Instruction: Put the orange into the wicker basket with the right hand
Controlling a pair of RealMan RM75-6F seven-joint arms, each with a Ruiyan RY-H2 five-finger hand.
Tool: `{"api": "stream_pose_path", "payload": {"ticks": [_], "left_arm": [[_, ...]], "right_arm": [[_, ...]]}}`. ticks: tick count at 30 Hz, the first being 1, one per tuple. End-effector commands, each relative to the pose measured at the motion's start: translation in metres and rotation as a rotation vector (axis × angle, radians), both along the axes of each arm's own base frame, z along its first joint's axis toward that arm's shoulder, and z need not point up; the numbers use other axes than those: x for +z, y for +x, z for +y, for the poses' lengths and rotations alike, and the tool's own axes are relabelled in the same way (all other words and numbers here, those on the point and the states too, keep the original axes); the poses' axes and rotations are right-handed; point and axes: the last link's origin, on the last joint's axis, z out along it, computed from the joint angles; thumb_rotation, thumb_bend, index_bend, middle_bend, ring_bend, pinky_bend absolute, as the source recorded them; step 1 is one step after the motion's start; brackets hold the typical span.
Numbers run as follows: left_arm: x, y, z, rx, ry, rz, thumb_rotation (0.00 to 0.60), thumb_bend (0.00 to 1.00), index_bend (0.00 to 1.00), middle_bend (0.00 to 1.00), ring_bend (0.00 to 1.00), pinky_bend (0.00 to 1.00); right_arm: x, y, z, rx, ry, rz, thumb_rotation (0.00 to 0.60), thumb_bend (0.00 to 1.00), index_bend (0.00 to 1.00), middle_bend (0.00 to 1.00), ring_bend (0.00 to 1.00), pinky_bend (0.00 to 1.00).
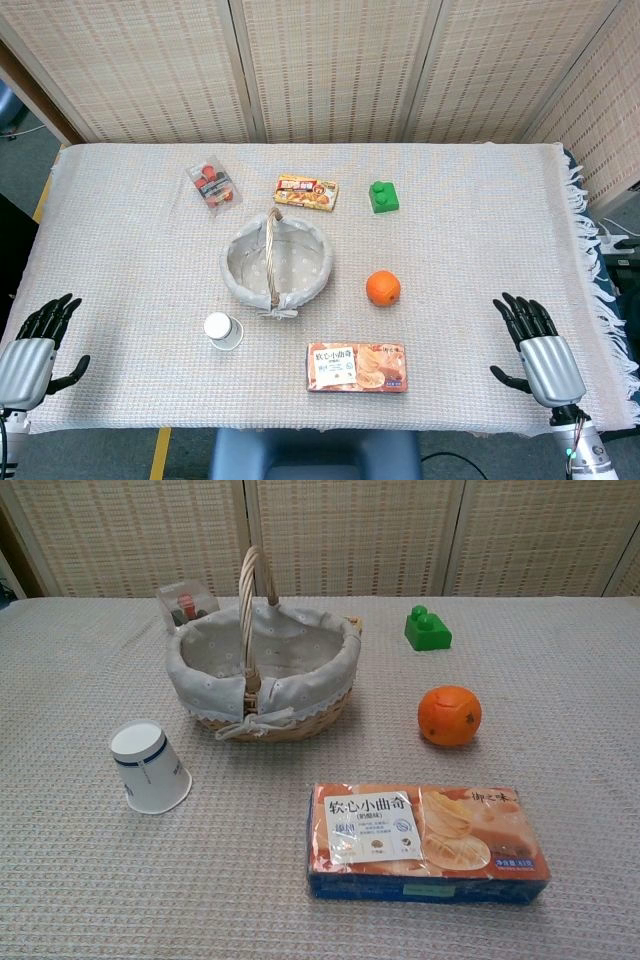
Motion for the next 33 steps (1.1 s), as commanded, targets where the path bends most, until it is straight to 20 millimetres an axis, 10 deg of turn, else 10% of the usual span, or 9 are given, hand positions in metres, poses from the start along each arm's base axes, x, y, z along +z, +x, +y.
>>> {"api": "stream_pose_path", "payload": {"ticks": [1, 15, 24, 33], "left_arm": [[0.000, 0.000, 0.000, -0.001, 0.003, -0.001, 0.600, 0.33, 0.00, 0.00, 0.00, 0.10], [-0.001, 0.000, 0.001, 0.007, -0.008, -0.012, 0.600, 0.34, 0.00, 0.00, 0.00, 0.10], [-0.001, -0.003, 0.002, 0.033, -0.025, -0.025, 0.600, 0.34, 0.00, 0.00, 0.00, 0.11], [0.002, -0.006, 0.002, 0.051, -0.037, -0.042, 0.600, 0.34, 0.00, 0.00, 0.00, 0.10]], "right_arm": [[0.001, 0.000, 0.000, -0.004, 0.002, -0.001, 0.600, 0.05, 0.00, 0.00, 0.00, 0.06], [-0.003, 0.031, -0.058, -0.058, 0.040, 0.045, 0.600, 0.01, 0.00, 0.00, 0.00, 0.06], [-0.053, 0.082, -0.129, -0.152, 0.164, 0.047, 0.600, 0.01, 0.00, 0.00, 0.00, 0.06], [-0.118, 0.130, -0.155, -0.179, 0.255, 0.040, 0.600, 0.01, 0.00, 0.00, 0.00, 0.06]]}}
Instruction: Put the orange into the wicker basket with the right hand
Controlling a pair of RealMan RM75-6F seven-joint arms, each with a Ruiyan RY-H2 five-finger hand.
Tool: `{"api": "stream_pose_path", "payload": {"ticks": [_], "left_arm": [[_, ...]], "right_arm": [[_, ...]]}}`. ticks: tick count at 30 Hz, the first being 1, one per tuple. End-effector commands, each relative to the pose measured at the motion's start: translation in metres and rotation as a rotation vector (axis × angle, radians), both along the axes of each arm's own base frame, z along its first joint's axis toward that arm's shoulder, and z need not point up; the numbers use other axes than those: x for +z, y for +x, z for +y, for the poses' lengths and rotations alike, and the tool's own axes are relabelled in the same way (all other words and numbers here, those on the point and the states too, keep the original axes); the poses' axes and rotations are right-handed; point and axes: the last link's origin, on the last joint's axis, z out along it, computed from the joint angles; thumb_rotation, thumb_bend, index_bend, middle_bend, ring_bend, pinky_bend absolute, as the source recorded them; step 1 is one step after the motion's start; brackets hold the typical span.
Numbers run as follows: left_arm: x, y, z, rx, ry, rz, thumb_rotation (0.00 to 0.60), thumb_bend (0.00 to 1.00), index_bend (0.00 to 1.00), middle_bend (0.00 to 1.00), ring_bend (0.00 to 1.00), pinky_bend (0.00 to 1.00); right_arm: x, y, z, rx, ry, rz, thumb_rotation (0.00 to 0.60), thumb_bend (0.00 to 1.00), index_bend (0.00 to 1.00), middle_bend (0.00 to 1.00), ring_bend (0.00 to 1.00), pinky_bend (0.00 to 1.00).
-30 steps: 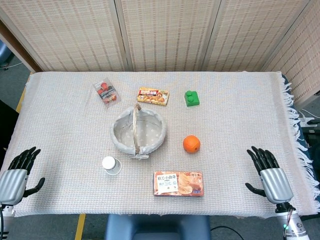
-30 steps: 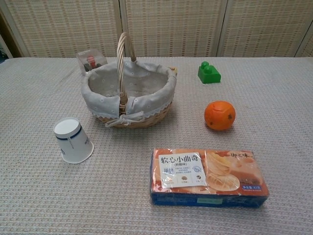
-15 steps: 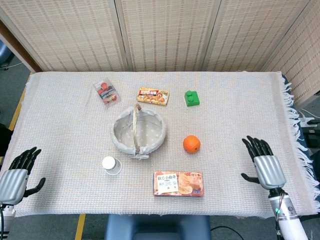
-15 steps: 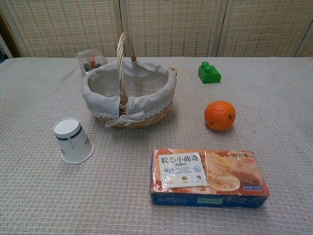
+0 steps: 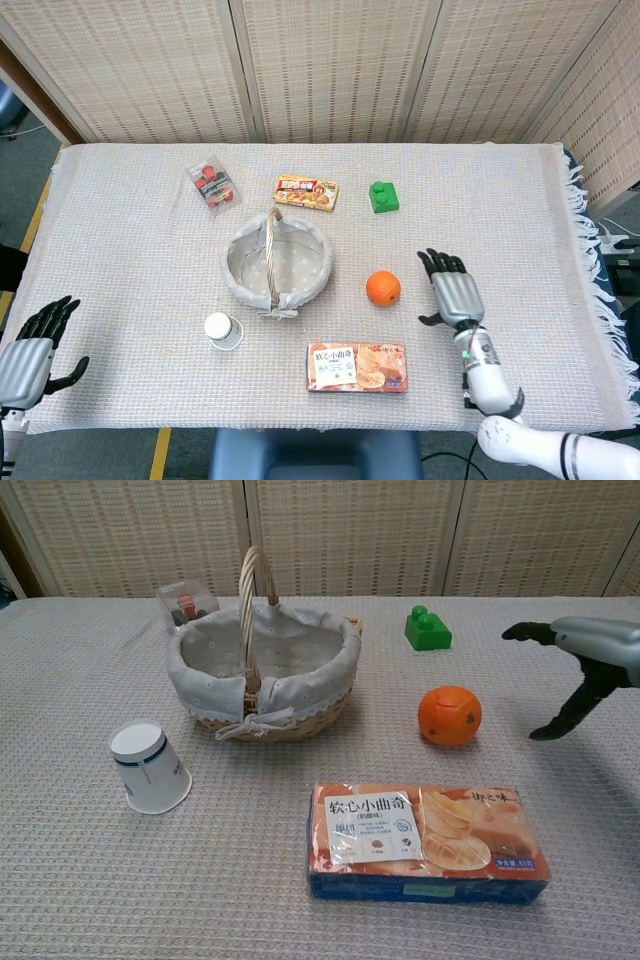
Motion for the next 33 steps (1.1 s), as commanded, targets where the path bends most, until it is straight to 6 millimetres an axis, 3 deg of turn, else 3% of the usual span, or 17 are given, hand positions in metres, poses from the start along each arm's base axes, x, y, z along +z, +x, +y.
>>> {"api": "stream_pose_path", "payload": {"ticks": [1, 8, 12, 14, 17, 22, 28, 33], "left_arm": [[0.000, -0.001, 0.000, 0.004, -0.004, -0.003, 0.600, 0.34, 0.00, 0.00, 0.00, 0.10], [0.002, -0.002, 0.000, 0.015, -0.009, -0.016, 0.600, 0.34, 0.00, 0.00, 0.00, 0.11], [0.002, -0.003, 0.000, 0.017, -0.013, -0.022, 0.600, 0.34, 0.00, 0.00, 0.00, 0.11], [0.002, -0.002, 0.000, 0.015, -0.014, -0.023, 0.600, 0.34, 0.00, 0.00, 0.00, 0.10], [0.002, -0.002, 0.000, 0.016, -0.015, -0.026, 0.600, 0.34, 0.00, 0.00, 0.00, 0.11], [0.002, -0.002, 0.000, 0.014, -0.016, -0.027, 0.600, 0.34, 0.00, 0.00, 0.00, 0.11], [0.002, -0.001, 0.000, 0.010, -0.016, -0.030, 0.600, 0.34, 0.00, 0.00, 0.00, 0.11], [0.000, 0.001, 0.000, 0.006, -0.021, -0.030, 0.600, 0.34, 0.00, 0.00, 0.00, 0.10]], "right_arm": [[-0.034, 0.028, -0.013, 0.012, 0.044, -0.003, 0.600, 0.01, 0.00, 0.00, 0.00, 0.06], [-0.066, 0.044, -0.019, 0.015, 0.051, 0.025, 0.600, 0.01, 0.00, 0.00, 0.00, 0.08], [-0.075, 0.043, -0.024, 0.014, 0.019, 0.048, 0.600, 0.07, 0.00, 0.00, 0.00, 0.20], [-0.078, 0.043, -0.026, 0.020, -0.012, 0.051, 0.600, 0.17, 0.01, 0.09, 0.09, 0.36], [-0.083, 0.042, -0.025, 0.022, -0.020, 0.055, 0.600, 0.29, 0.04, 0.44, 0.45, 0.71], [-0.082, 0.043, -0.023, 0.042, -0.037, 0.048, 0.600, 0.35, 0.08, 0.65, 0.65, 0.85], [-0.037, 0.065, -0.030, 0.118, -0.172, -0.144, 0.600, 0.35, 0.12, 0.71, 0.69, 0.88], [-0.003, 0.105, -0.038, 0.225, -0.264, -0.262, 0.600, 0.35, 0.15, 0.71, 0.69, 0.88]]}}
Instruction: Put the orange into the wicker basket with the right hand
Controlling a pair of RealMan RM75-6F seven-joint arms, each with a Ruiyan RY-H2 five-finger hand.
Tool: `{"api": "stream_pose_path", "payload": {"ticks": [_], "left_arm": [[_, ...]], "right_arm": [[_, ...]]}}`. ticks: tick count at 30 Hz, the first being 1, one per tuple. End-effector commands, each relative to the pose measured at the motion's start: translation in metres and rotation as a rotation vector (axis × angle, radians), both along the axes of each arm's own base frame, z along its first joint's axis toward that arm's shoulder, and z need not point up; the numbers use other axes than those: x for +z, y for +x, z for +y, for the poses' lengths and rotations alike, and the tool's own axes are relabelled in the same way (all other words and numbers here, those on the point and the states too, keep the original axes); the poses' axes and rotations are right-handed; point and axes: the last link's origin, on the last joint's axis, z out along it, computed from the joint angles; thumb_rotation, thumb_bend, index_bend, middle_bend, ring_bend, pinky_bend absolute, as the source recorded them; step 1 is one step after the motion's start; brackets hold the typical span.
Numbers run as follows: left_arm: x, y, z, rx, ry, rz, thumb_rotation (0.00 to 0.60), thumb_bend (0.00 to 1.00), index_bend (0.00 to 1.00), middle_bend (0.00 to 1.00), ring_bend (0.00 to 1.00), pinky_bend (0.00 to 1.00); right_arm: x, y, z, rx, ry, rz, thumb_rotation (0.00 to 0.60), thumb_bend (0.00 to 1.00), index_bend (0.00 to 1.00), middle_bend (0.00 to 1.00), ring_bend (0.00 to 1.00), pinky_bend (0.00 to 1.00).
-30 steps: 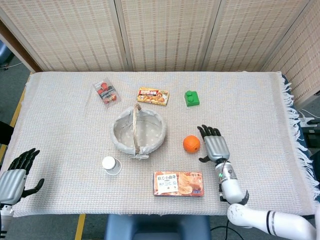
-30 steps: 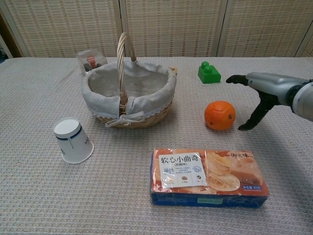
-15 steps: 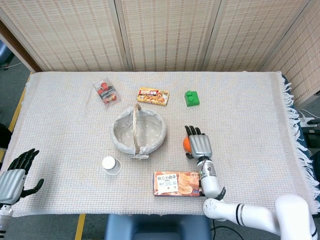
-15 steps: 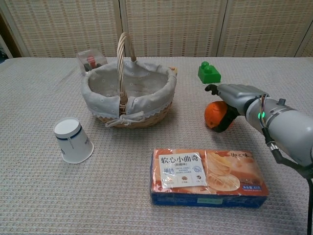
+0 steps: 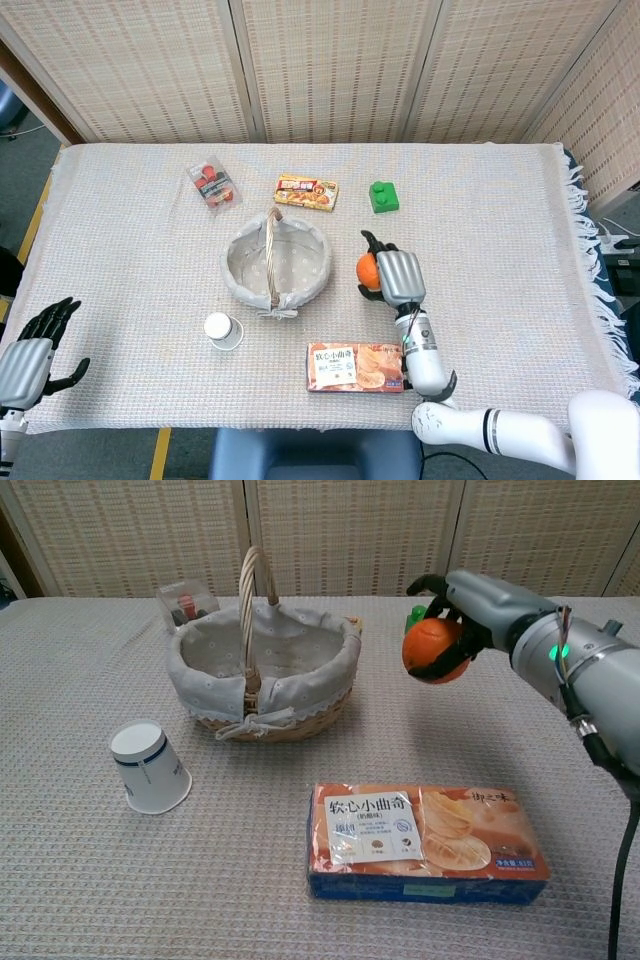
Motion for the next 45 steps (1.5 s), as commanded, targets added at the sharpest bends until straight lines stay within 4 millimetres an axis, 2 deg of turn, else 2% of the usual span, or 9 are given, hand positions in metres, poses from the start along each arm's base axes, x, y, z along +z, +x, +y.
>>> {"api": "stream_pose_path", "payload": {"ticks": [1, 9, 17, 21, 23, 25, 27, 37, 45], "left_arm": [[-0.001, 0.001, 0.000, -0.002, -0.003, -0.001, 0.600, 0.34, 0.00, 0.00, 0.00, 0.10], [-0.004, 0.004, 0.002, -0.008, -0.012, -0.005, 0.600, 0.34, 0.00, 0.00, 0.00, 0.11], [-0.002, 0.001, 0.001, 0.006, -0.010, -0.015, 0.600, 0.34, 0.00, 0.00, 0.00, 0.11], [0.001, -0.001, 0.000, 0.013, -0.005, -0.019, 0.600, 0.34, 0.00, 0.00, 0.00, 0.11], [0.002, -0.002, -0.001, 0.015, -0.002, -0.020, 0.600, 0.34, 0.00, 0.00, 0.00, 0.10], [0.003, -0.003, -0.002, 0.017, 0.001, -0.022, 0.600, 0.34, 0.00, 0.00, 0.00, 0.10], [0.004, -0.003, -0.002, 0.017, 0.002, -0.021, 0.600, 0.34, 0.00, 0.00, 0.00, 0.10], [0.003, -0.003, -0.002, 0.015, 0.002, -0.015, 0.600, 0.33, 0.00, 0.00, 0.00, 0.10], [0.003, -0.003, -0.002, 0.014, 0.000, -0.004, 0.600, 0.33, 0.00, 0.00, 0.00, 0.10]], "right_arm": [[0.030, 0.031, -0.007, 0.087, -0.085, -0.078, 0.600, 0.35, 0.15, 0.71, 0.69, 0.88], [0.011, 0.093, -0.009, 0.160, -0.056, -0.073, 0.600, 0.35, 0.20, 0.71, 0.68, 0.88], [-0.038, 0.117, -0.008, 0.133, -0.013, -0.048, 0.600, 0.35, 0.24, 0.70, 0.62, 0.80], [-0.053, 0.114, -0.003, 0.141, 0.007, -0.007, 0.600, 0.33, 0.34, 0.46, 0.35, 0.64], [-0.057, 0.112, -0.002, 0.127, 0.029, 0.007, 0.600, 0.24, 0.18, 0.23, 0.14, 0.49], [-0.056, 0.113, -0.002, 0.117, 0.029, 0.003, 0.600, 0.14, 0.01, 0.05, 0.01, 0.35], [-0.055, 0.115, -0.003, 0.116, 0.020, -0.004, 0.600, 0.10, 0.00, 0.00, 0.00, 0.28], [-0.033, 0.110, -0.002, 0.120, -0.001, -0.032, 0.600, 0.04, 0.00, 0.00, 0.00, 0.18], [0.034, 0.059, 0.033, 0.193, -0.004, 0.005, 0.600, 0.04, 0.00, 0.00, 0.00, 0.14]]}}
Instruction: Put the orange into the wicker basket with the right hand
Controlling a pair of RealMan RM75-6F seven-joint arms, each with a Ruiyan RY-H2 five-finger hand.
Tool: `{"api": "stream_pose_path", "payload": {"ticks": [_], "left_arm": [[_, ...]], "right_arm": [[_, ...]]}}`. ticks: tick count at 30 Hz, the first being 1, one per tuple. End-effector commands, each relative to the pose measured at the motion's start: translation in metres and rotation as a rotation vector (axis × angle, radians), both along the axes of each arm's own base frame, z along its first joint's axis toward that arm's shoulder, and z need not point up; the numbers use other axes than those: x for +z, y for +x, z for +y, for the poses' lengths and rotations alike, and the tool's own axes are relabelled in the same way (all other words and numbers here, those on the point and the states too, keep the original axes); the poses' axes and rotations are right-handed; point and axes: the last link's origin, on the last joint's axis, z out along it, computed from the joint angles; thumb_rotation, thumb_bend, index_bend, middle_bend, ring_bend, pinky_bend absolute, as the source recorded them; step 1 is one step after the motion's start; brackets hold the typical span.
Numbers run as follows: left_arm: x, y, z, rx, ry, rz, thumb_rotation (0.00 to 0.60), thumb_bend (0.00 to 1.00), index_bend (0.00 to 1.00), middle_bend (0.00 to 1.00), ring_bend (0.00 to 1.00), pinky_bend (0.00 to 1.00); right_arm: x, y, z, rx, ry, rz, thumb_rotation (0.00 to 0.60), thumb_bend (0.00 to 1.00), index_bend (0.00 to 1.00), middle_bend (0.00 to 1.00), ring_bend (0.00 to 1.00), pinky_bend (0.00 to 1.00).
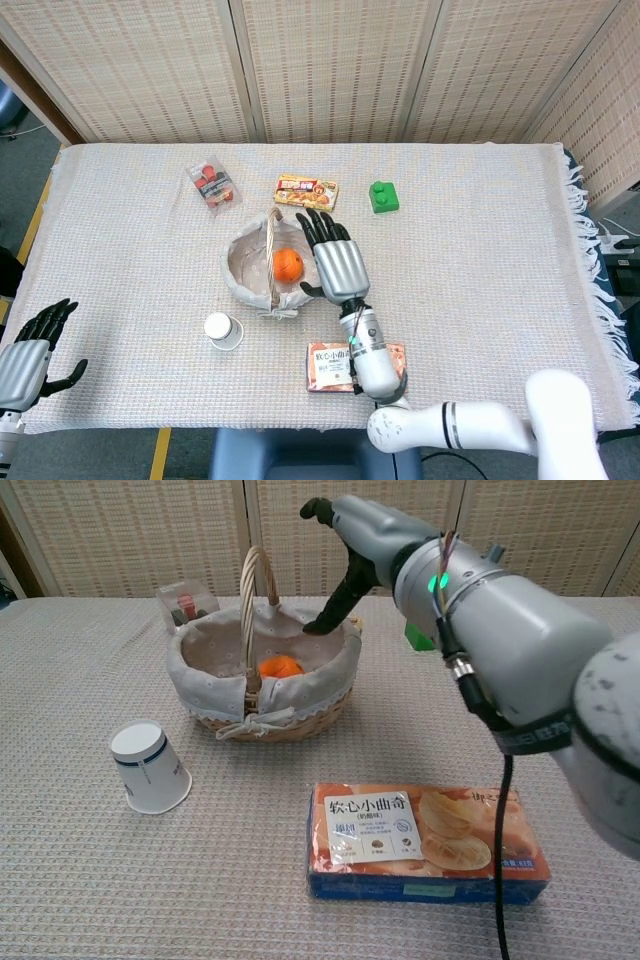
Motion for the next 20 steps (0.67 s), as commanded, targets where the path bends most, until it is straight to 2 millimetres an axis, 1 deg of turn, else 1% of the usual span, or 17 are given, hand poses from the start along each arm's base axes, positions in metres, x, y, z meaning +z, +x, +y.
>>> {"api": "stream_pose_path", "payload": {"ticks": [1, 2, 3, 5, 6, 9, 13, 16, 20], "left_arm": [[0.000, 0.000, 0.000, -0.001, -0.001, 0.003, 0.600, 0.33, 0.00, 0.00, 0.00, 0.11], [0.000, 0.000, 0.000, -0.003, -0.002, 0.005, 0.600, 0.33, 0.00, 0.00, 0.00, 0.10], [-0.001, 0.001, 0.000, -0.005, -0.002, 0.008, 0.600, 0.33, 0.00, 0.00, 0.00, 0.11], [-0.001, 0.001, 0.000, -0.009, -0.002, 0.012, 0.600, 0.33, 0.00, 0.00, 0.00, 0.10], [-0.001, 0.002, 0.000, -0.013, -0.001, 0.016, 0.600, 0.33, 0.00, 0.00, 0.00, 0.11], [-0.002, 0.002, 0.001, -0.020, 0.006, 0.024, 0.600, 0.34, 0.00, 0.00, 0.00, 0.10], [-0.003, 0.004, 0.001, -0.032, 0.012, 0.042, 0.600, 0.34, 0.00, 0.00, 0.00, 0.10], [-0.004, 0.005, 0.001, -0.043, 0.021, 0.051, 0.600, 0.34, 0.00, 0.00, 0.00, 0.10], [-0.004, 0.005, 0.000, -0.048, 0.028, 0.059, 0.600, 0.34, 0.00, 0.00, 0.00, 0.10]], "right_arm": [[0.048, -0.049, 0.030, 0.031, -0.013, 0.058, 0.600, 0.04, 0.00, 0.00, 0.00, 0.14], [0.057, -0.061, 0.037, 0.032, -0.014, 0.076, 0.600, 0.04, 0.00, 0.00, 0.00, 0.13], [0.068, -0.078, 0.047, 0.029, -0.016, 0.105, 0.600, 0.04, 0.00, 0.00, 0.00, 0.13], [0.082, -0.104, 0.063, 0.014, -0.015, 0.145, 0.600, 0.04, 0.00, 0.00, 0.00, 0.12], [0.089, -0.121, 0.075, 0.001, -0.008, 0.170, 0.600, 0.04, 0.00, 0.00, 0.00, 0.12], [0.104, -0.162, 0.103, -0.028, 0.004, 0.238, 0.600, 0.04, 0.00, 0.00, 0.00, 0.11], [0.114, -0.205, 0.136, -0.047, 0.001, 0.272, 0.600, 0.04, 0.00, 0.00, 0.00, 0.10], [0.116, -0.229, 0.154, -0.049, -0.010, 0.277, 0.600, 0.04, 0.00, 0.00, 0.00, 0.10], [0.114, -0.253, 0.166, -0.031, -0.043, 0.282, 0.600, 0.04, 0.00, 0.00, 0.00, 0.10]]}}
